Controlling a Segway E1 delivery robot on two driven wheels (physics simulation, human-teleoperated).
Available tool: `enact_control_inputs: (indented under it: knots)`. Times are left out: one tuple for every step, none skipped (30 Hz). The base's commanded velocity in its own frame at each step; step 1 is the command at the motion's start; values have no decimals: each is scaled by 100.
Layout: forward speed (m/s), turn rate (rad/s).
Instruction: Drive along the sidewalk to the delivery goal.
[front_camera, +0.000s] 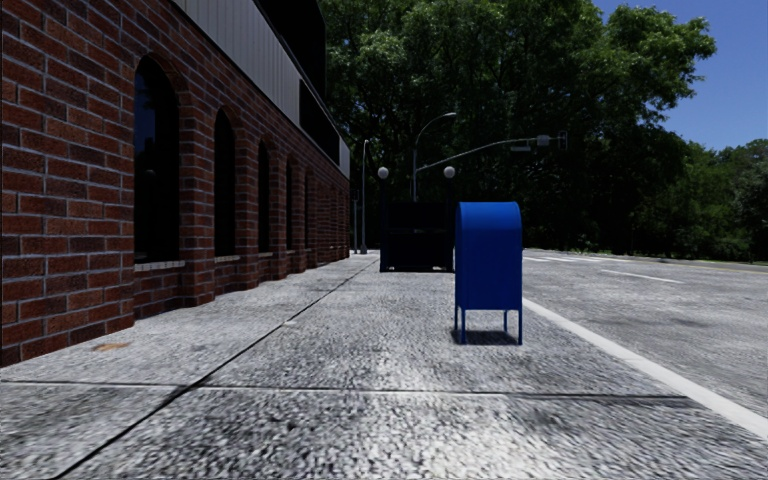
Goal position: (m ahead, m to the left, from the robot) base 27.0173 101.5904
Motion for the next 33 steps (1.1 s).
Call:
enact_control_inputs:
  knots:
    - [200,120]
    - [200,120]
    - [200,120]
    - [200,120]
    - [200,34]
    - [200,21]
    - [200,11]
    - [200,6]
    - [200,0]
    - [200,0]
    - [200,0]
    - [200,0]
    - [200,0]
    - [200,0]
    - [200,0]
    - [200,0]
    - [200,0]
    - [200,0]
    - [200,0]
    - [200,0]
    - [200,0]
    - [200,0]
    - [200,0]
    - [200,0]
    - [200,0]
    - [200,0]
    - [200,0]
    - [200,0]
    - [200,0]
    - [200,0]
    - [200,0]
    - [200,0]
    - [200,0]
